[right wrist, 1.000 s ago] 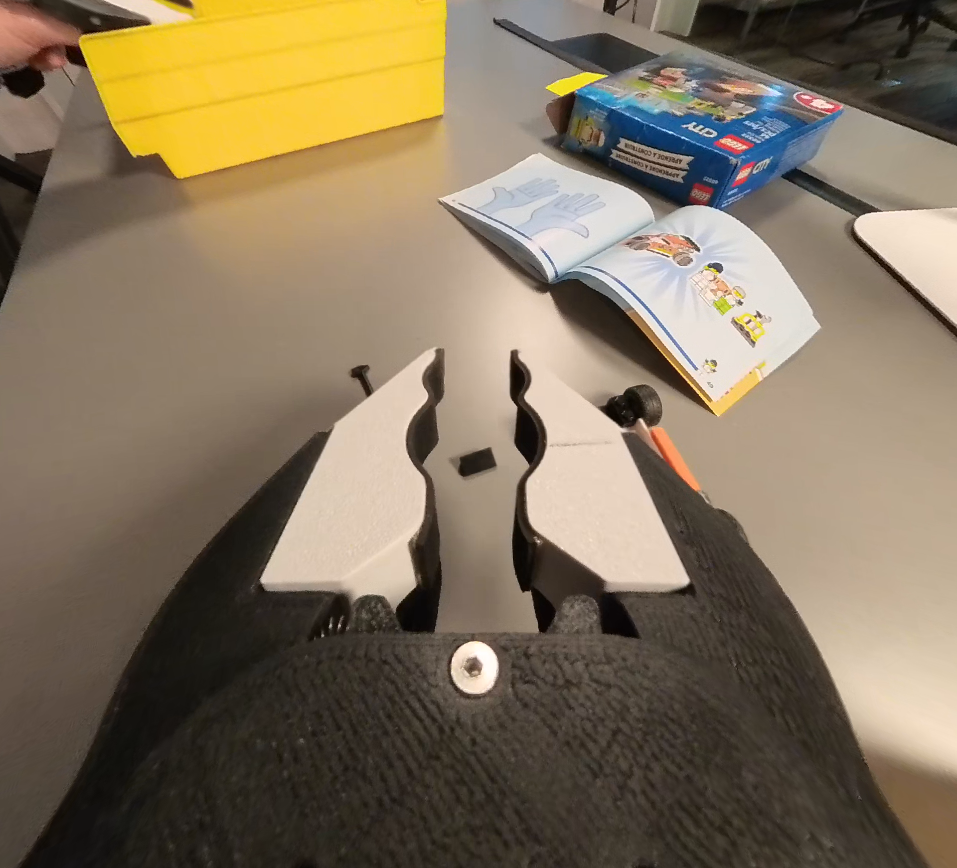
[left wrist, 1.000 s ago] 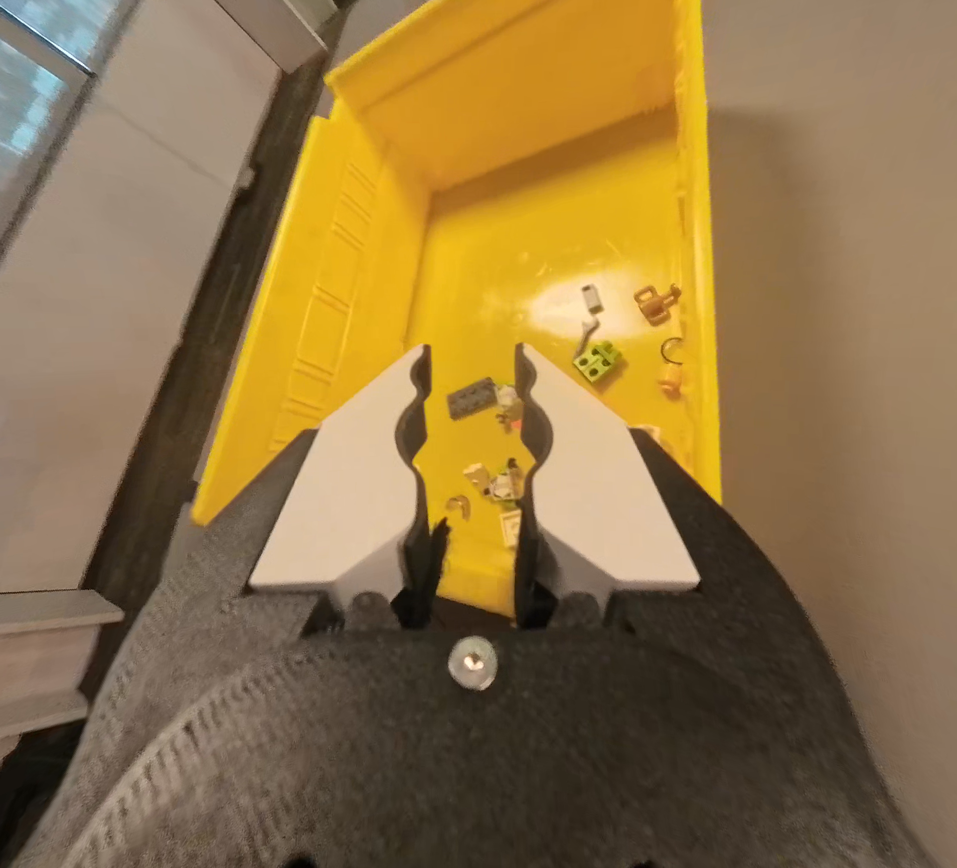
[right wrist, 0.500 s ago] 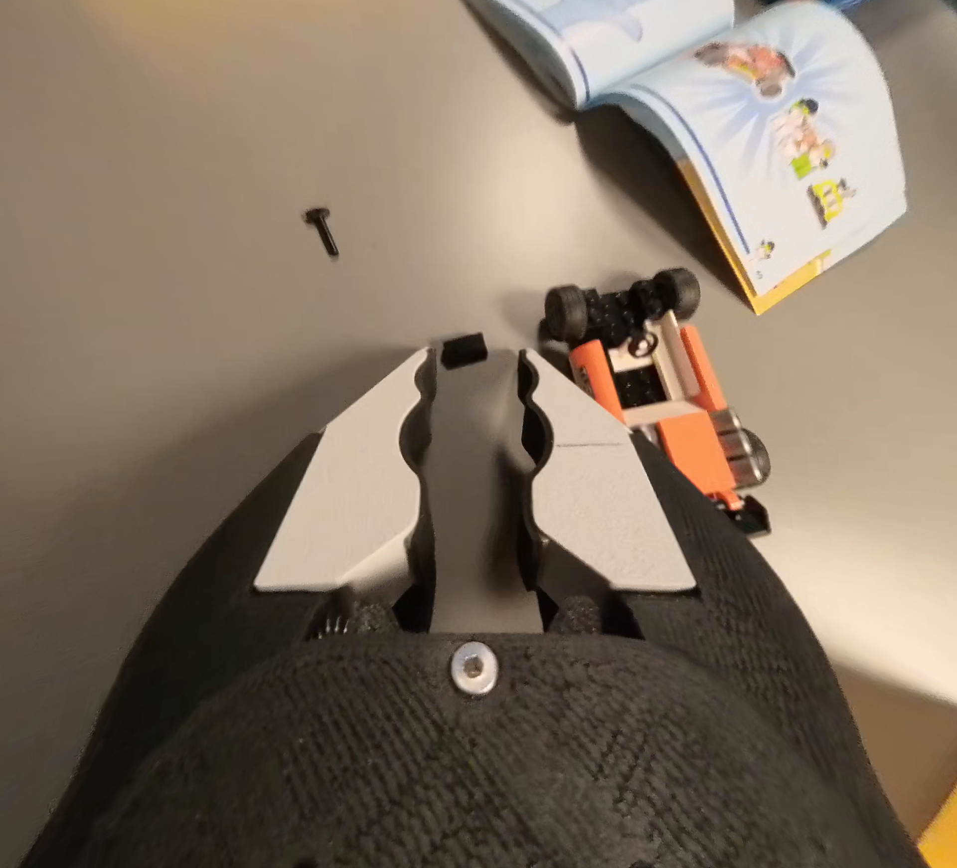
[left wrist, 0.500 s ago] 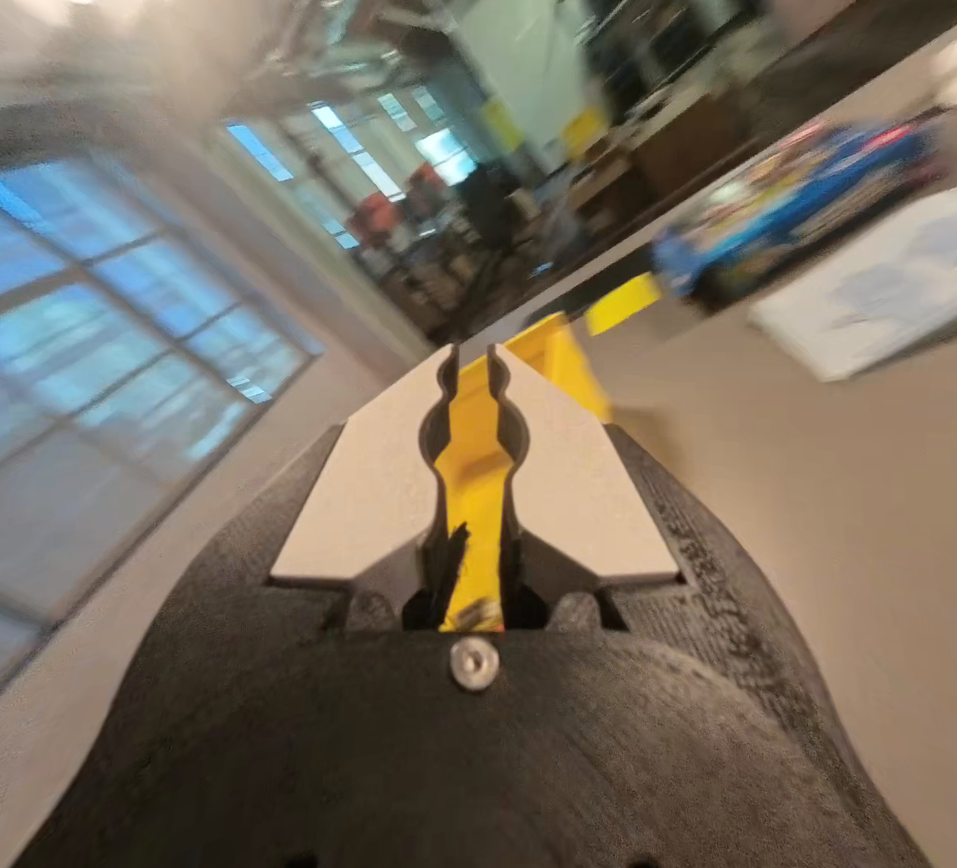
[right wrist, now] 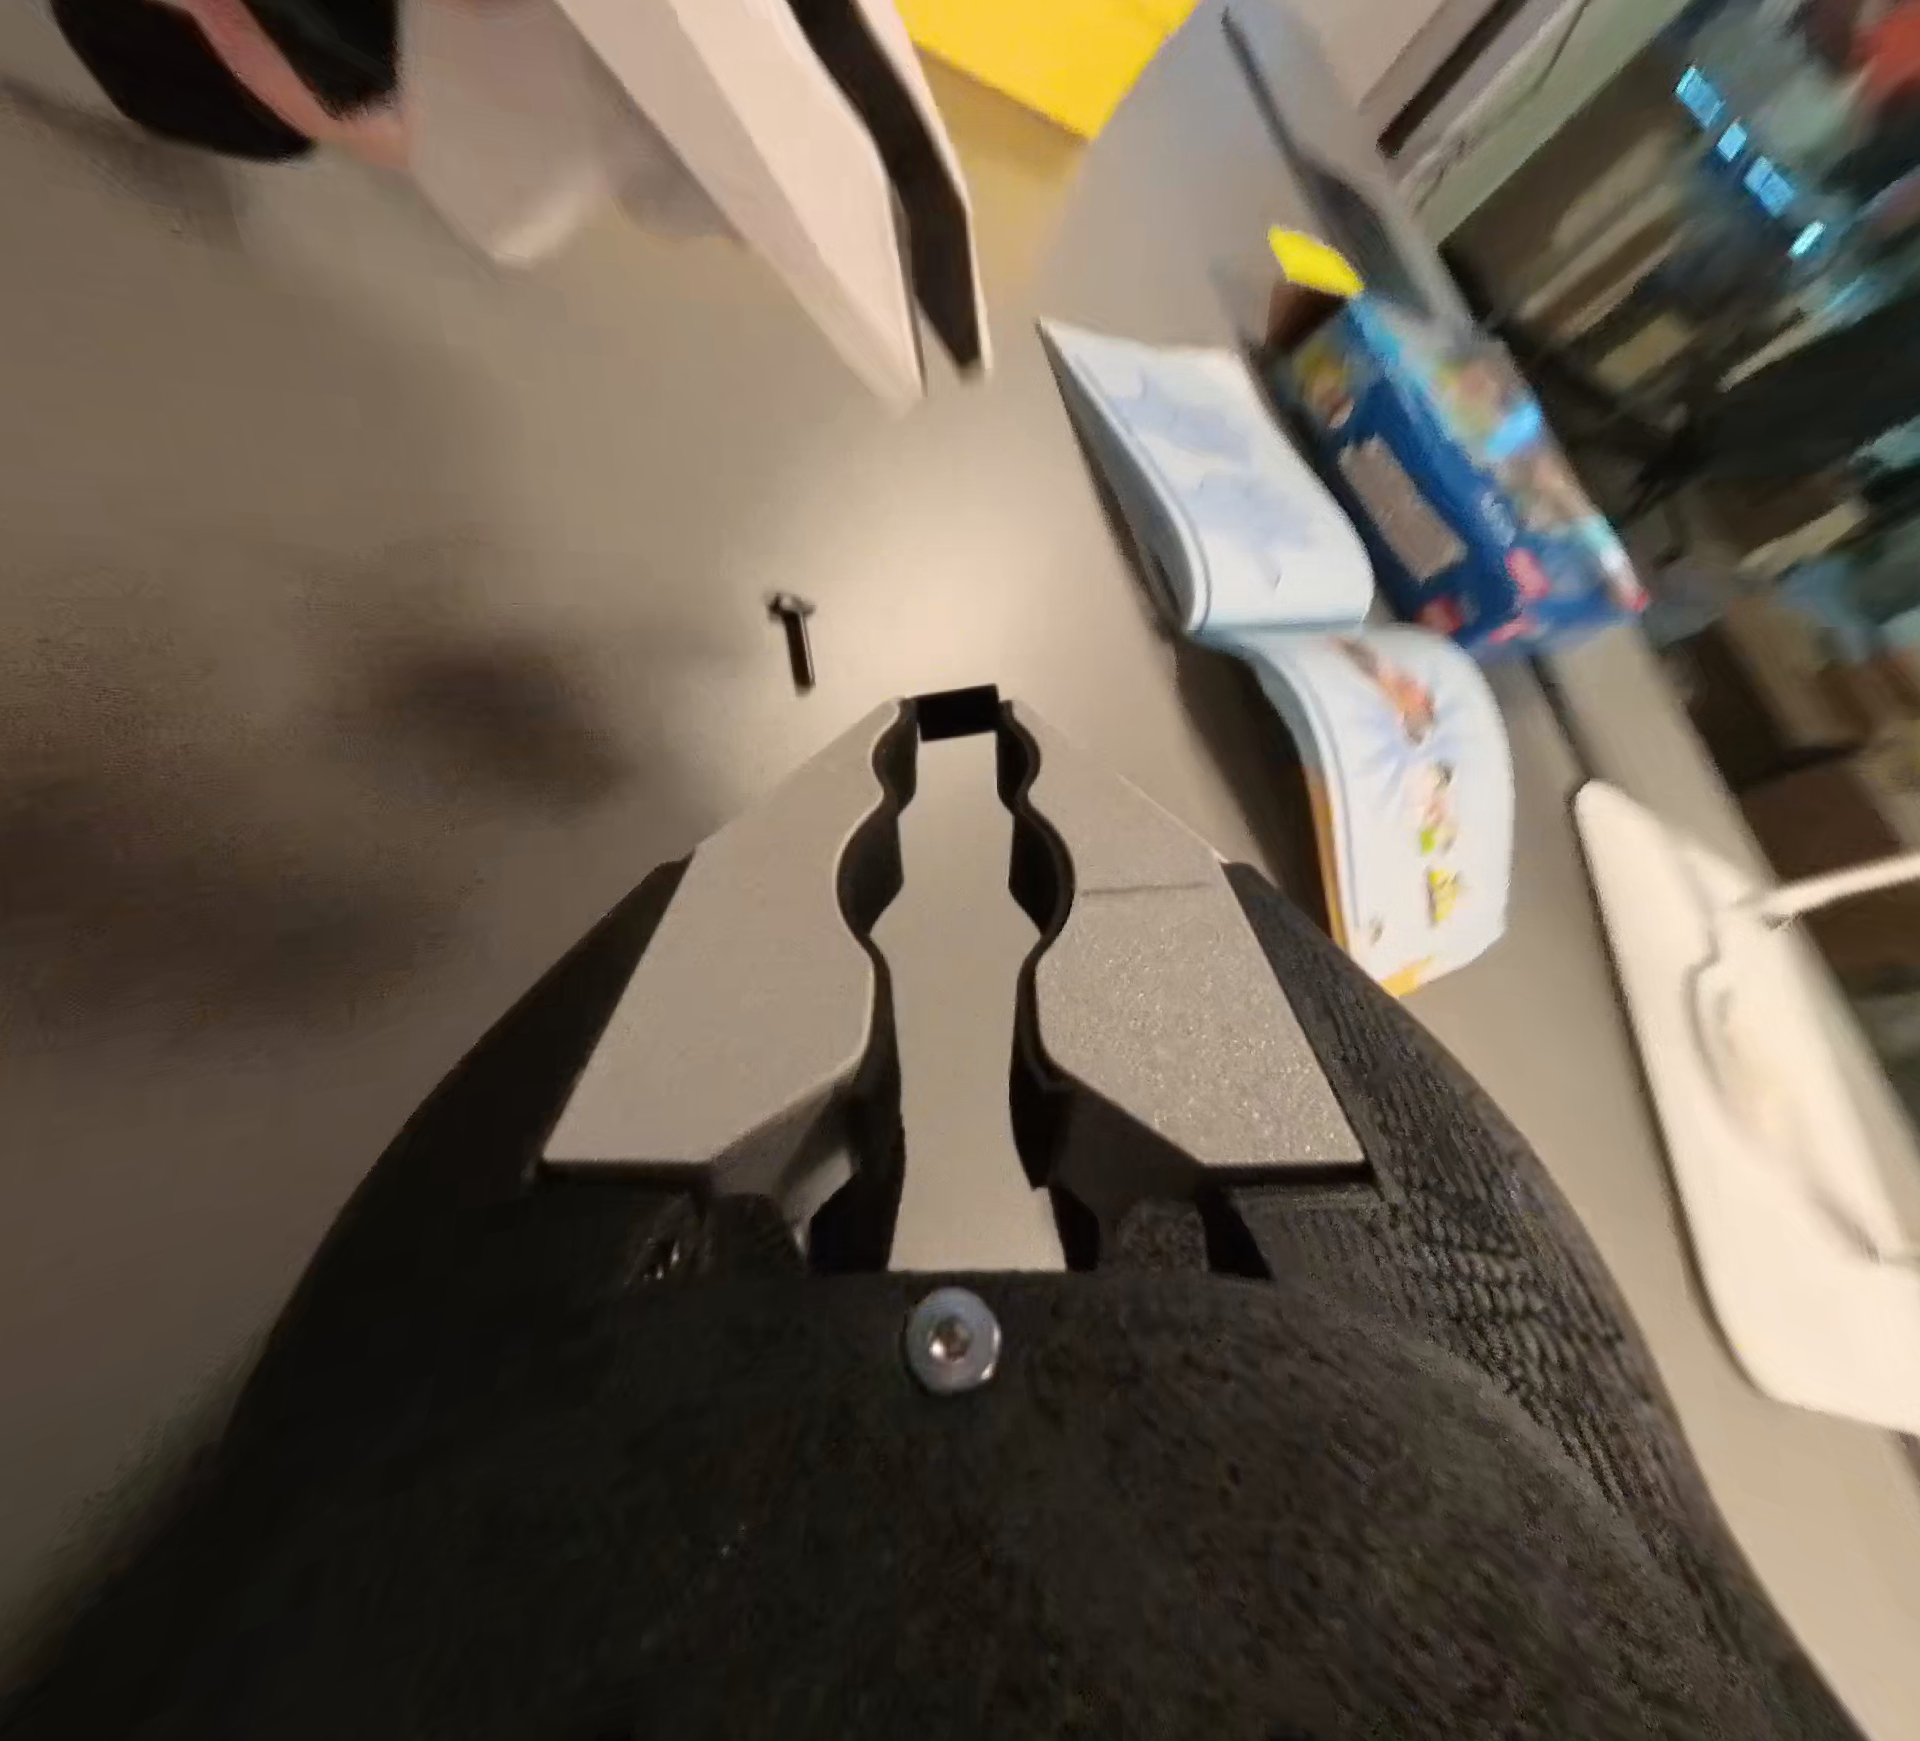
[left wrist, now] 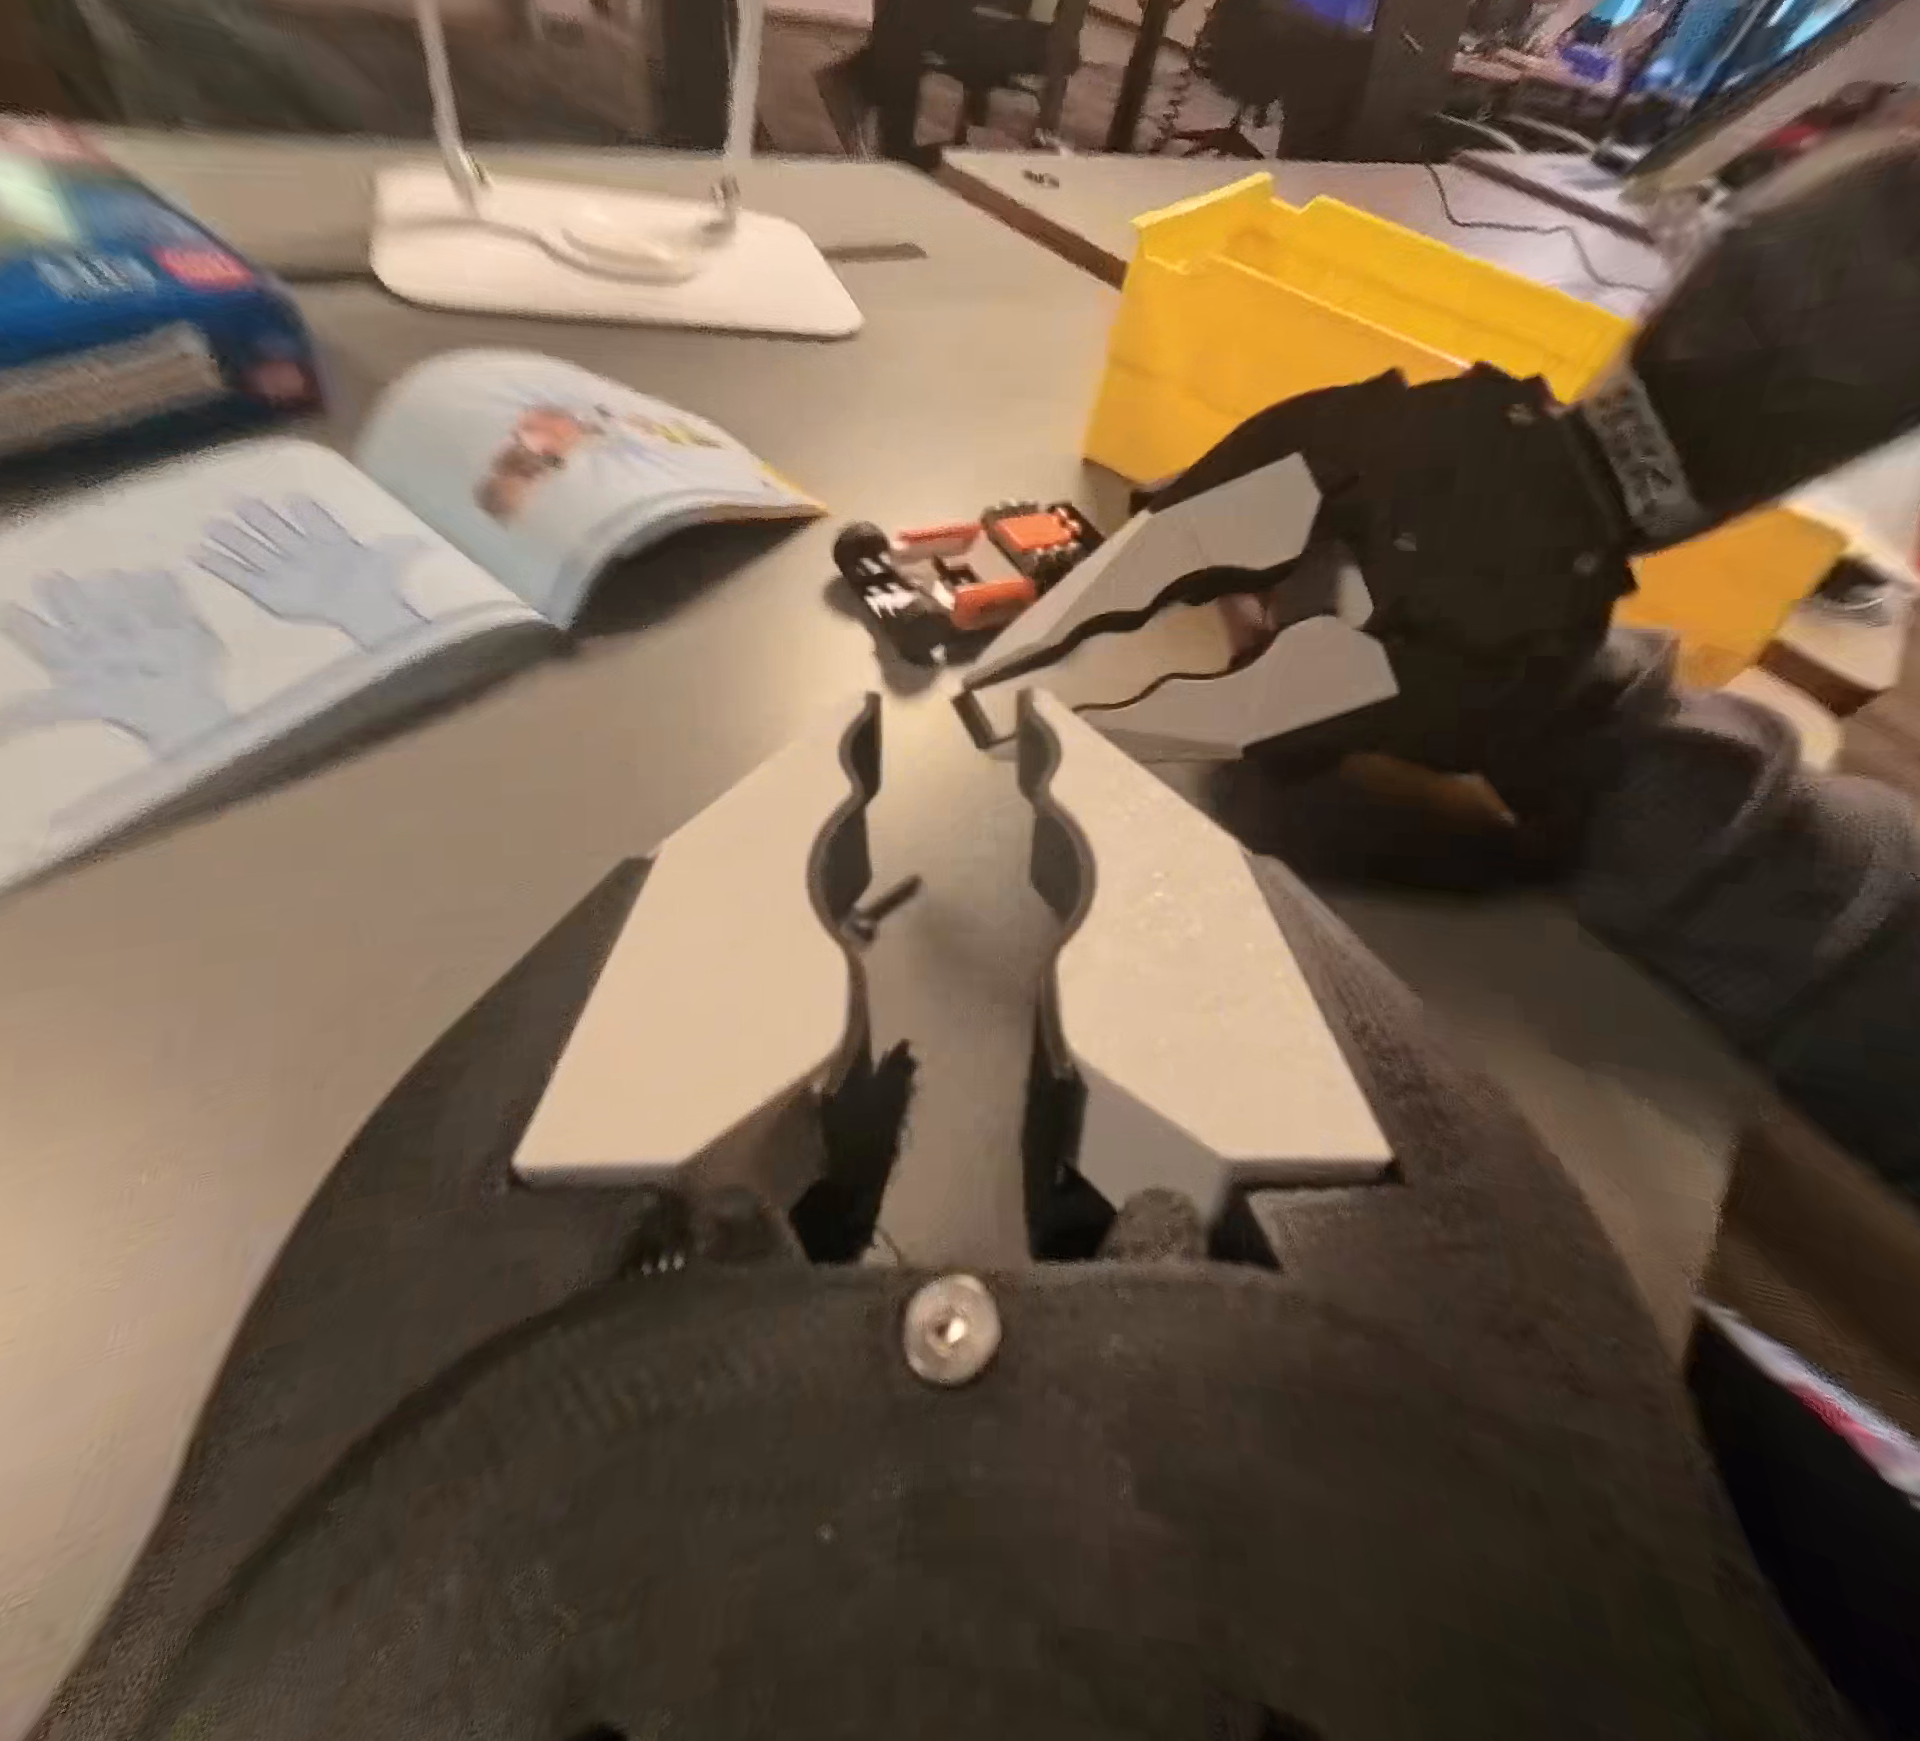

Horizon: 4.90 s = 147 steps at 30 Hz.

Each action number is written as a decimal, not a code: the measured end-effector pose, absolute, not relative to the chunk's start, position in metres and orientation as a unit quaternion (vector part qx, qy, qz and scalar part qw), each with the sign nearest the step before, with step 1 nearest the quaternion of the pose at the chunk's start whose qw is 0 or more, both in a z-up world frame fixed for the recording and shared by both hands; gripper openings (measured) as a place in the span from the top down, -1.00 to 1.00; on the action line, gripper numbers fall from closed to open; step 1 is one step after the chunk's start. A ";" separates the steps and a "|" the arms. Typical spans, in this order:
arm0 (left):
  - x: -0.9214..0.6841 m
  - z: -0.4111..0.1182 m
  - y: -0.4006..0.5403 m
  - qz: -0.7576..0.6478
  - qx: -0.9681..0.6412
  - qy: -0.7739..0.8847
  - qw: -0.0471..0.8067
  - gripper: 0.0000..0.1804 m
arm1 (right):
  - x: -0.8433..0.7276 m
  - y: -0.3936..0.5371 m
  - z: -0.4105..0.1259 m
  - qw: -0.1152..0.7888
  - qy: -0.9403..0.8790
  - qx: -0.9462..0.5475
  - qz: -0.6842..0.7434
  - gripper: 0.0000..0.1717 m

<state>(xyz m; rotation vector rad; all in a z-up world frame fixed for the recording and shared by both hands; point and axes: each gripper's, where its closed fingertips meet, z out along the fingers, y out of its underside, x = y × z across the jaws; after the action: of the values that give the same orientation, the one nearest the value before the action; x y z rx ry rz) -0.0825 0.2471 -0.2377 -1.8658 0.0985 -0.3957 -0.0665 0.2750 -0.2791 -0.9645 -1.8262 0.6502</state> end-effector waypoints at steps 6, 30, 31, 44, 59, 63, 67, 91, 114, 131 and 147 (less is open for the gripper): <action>-0.059 -0.263 0.260 -0.307 -0.811 0.005 0.498 0.62 | -0.072 0.255 -0.277 0.483 -0.763 -0.338 0.265 0.85; -0.368 -0.161 0.082 0.343 -0.815 -0.128 0.450 0.95 | -0.082 0.248 -0.314 0.312 -0.751 -0.493 0.310 0.82; -0.375 -0.178 0.075 0.331 -0.840 -0.132 0.409 0.95 | -0.083 0.247 -0.314 0.308 -0.749 -0.498 0.311 0.84; -0.361 -0.173 0.077 0.388 -0.825 -0.163 0.377 0.25 | -0.089 0.247 -0.316 0.297 -0.743 -0.513 0.311 0.99; -0.094 -0.265 0.205 -0.225 -0.879 0.081 0.413 0.70 | -0.096 0.212 -0.259 0.577 -0.758 -0.216 0.215 1.00; -0.088 -0.268 0.207 -0.258 -0.870 0.068 0.414 0.74 | -0.096 0.207 -0.259 0.581 -0.763 -0.200 0.204 1.00; -0.075 -0.262 0.200 -0.293 -0.851 0.111 0.422 1.00 | -0.096 0.204 -0.251 0.602 -0.748 -0.188 0.208 1.00; -0.094 -0.270 0.280 -0.146 -0.850 0.175 0.475 0.78 | -0.062 0.327 -0.291 0.446 -0.661 -0.548 0.251 0.61; -0.116 -0.314 0.382 -0.019 -0.885 0.199 0.420 0.38 | -0.061 0.324 -0.300 0.420 -0.672 -0.558 0.248 0.67; -0.139 -0.316 0.372 0.008 -0.883 0.236 0.406 0.98 | -0.061 0.322 -0.305 0.407 -0.682 -0.559 0.239 0.71; -0.147 -0.296 0.364 0.002 -0.859 0.227 0.458 0.89 | -0.061 0.326 -0.298 0.425 -0.667 -0.559 0.247 0.76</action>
<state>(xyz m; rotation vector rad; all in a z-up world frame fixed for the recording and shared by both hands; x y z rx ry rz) -0.1467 0.3636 -0.2961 -2.1171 0.5588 0.0054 -0.0609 0.3261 -0.2984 -1.3980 -1.6684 0.6182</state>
